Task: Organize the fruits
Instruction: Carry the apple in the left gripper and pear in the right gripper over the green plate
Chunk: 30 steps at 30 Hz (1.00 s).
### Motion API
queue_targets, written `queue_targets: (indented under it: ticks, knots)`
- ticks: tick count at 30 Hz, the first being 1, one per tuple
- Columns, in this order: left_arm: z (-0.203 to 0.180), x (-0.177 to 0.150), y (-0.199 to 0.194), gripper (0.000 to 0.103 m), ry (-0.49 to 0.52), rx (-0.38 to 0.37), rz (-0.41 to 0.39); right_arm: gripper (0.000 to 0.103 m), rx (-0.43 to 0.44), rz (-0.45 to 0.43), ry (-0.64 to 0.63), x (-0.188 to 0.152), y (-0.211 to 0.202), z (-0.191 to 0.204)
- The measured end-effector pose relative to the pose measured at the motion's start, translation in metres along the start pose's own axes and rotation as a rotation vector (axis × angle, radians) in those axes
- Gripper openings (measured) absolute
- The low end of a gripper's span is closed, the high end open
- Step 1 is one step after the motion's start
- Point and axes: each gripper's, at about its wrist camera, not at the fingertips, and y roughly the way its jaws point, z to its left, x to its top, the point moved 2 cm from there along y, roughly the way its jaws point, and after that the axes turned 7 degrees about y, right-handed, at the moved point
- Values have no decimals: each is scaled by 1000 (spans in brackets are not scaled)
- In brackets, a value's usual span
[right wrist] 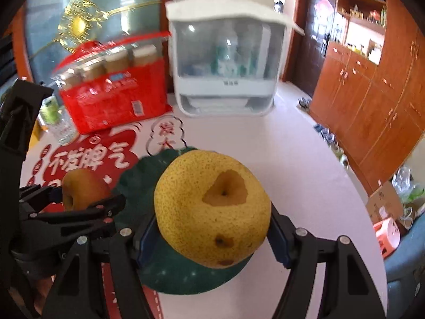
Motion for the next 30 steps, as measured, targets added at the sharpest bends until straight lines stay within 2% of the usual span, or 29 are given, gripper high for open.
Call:
queue_targets:
  ticks: [6, 12, 24, 28, 30]
  knots:
    - [-3, -4, 29, 66, 34, -16, 47, 71, -32, 81, 14, -15, 36, -6]
    - [2, -7, 49, 66, 25, -39, 75, 71, -48, 114, 9, -26, 56, -5]
    - [-4, -7, 55, 66, 43, -67, 62, 71, -64, 163, 28, -33, 74, -14]
    - [-6, -6, 59, 67, 31, -100, 81, 71, -32, 179, 9, -34, 76, -9]
    - [-8, -5, 56, 67, 31, -107, 65, 71, -23, 181, -8, -37, 76, -5]
